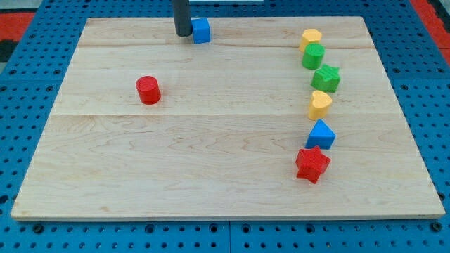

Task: Slide the blue cube towards the top right of the board

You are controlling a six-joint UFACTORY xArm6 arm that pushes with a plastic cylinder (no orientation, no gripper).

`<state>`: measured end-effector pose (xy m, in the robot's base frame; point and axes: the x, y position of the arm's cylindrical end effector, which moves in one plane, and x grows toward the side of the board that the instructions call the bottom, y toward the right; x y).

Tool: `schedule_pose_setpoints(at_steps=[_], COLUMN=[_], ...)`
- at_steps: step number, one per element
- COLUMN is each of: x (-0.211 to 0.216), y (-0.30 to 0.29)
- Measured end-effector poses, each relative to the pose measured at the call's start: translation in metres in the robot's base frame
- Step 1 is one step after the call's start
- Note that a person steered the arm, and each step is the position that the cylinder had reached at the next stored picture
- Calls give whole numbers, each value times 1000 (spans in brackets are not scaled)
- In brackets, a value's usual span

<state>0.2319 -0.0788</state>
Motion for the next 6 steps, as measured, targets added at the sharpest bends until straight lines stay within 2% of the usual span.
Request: schedule_pose_setpoints(at_steps=[3, 6], x=[-7, -24], y=[33, 95])
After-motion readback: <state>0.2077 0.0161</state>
